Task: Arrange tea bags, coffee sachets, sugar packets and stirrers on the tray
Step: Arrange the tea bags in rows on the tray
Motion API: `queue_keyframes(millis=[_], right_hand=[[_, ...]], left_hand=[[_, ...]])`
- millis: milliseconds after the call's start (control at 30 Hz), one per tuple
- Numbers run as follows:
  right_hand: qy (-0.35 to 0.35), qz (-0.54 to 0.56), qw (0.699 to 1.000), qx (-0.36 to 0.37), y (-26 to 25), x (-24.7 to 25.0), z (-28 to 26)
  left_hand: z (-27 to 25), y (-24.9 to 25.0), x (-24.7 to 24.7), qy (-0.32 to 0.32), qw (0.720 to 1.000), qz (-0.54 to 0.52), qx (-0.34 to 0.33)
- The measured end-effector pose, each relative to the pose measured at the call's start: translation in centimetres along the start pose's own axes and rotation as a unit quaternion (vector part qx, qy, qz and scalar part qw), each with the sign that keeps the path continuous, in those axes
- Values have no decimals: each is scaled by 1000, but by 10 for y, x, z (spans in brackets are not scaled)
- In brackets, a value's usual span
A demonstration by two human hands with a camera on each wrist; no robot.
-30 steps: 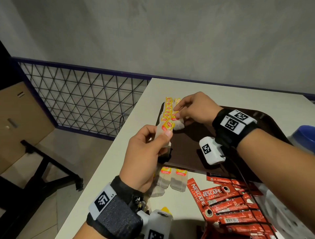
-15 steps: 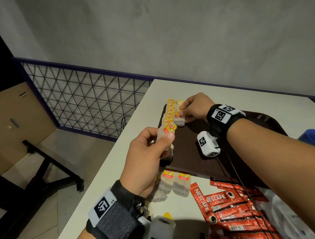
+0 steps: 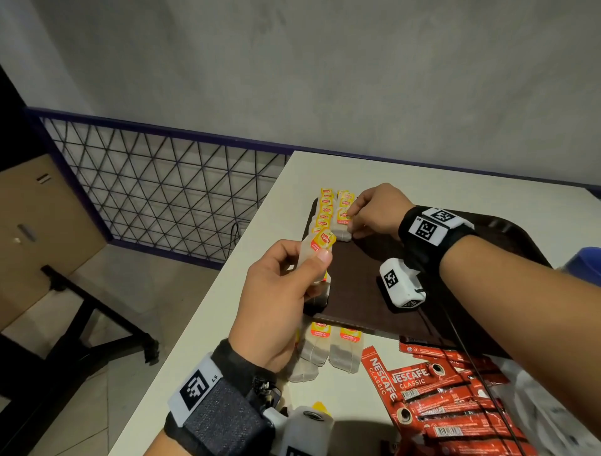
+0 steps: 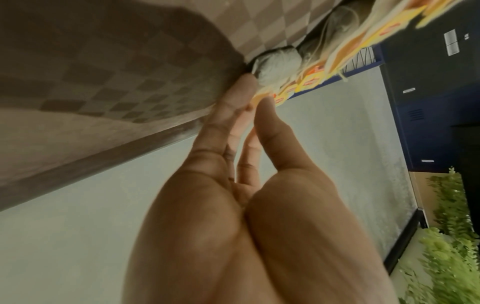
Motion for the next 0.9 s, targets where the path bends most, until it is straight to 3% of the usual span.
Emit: queue_keyframes(millis=[300,433,600,900], right_hand=[[49,23,998,44,-9,19,-19],[-5,136,986,99,-31,25,-67],[-79,200,962,167,-38,27,-135],[-43,213,965,148,0,12,-170]], left_hand=[[0,-1,-3,-25,1000,-18,5],[0,0,-4,-28,999,-31,14],[-2,2,-7,-38,998,-53,17],[-9,3,-14,-92,996,-15,10]])
Point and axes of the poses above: each hand's wrist, its own z-axis towards the middle knuckle, its own x-axis out of the back of the hand, y = z × x, the point moved 2 cm from there along z, towards the middle knuckle, and after that the axes turned 3 degrees about z, right-handed, at the moved point
